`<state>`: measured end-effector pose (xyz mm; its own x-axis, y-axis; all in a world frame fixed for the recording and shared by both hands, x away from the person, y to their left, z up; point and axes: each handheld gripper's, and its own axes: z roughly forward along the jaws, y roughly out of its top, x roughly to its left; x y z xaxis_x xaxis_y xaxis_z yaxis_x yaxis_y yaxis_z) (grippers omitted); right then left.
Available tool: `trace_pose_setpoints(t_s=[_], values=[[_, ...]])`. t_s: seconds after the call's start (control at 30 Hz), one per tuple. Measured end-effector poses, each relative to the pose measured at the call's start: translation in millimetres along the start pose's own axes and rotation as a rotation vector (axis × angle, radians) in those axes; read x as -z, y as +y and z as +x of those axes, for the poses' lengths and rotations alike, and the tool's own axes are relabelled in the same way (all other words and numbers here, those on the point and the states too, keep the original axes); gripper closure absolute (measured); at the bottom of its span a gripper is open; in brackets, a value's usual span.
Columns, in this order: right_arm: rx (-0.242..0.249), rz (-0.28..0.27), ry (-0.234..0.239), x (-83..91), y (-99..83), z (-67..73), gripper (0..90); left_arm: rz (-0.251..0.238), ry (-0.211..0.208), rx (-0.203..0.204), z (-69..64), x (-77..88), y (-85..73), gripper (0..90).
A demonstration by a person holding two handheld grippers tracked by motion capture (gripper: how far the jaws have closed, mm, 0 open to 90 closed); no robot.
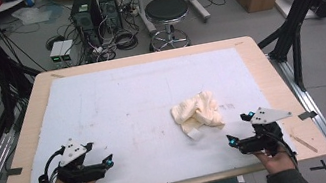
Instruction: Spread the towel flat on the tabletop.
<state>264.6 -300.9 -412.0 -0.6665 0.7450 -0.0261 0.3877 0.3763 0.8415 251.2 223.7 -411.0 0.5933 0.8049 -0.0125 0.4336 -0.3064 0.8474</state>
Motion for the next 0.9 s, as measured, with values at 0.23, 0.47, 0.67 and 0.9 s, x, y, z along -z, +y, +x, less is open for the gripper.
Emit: trace_pose_setpoints(t_s=[0.23,0.47,0.67,0.9], values=[[0.002,-0.005,-0.004,2.6,-1.4,-0.4,10.4,-0.001,-0.01,-0.005,-0.7,-3.5,2.1,19.0],[-0.004,-0.005,-0.01,5.1,-3.1,-0.5,10.4,-0.003,-0.014,-0.006,-1.1,-5.1,3.6,19.1],[0.002,-0.007,-0.006,4.6,-3.3,-0.8,10.4,-0.005,-0.01,-0.004,-0.3,-5.5,3.5,19.1],[0.002,-0.007,-0.003,3.2,-2.2,-0.4,10.4,-0.007,-0.011,0.002,0.3,-4.8,2.7,19.1]])
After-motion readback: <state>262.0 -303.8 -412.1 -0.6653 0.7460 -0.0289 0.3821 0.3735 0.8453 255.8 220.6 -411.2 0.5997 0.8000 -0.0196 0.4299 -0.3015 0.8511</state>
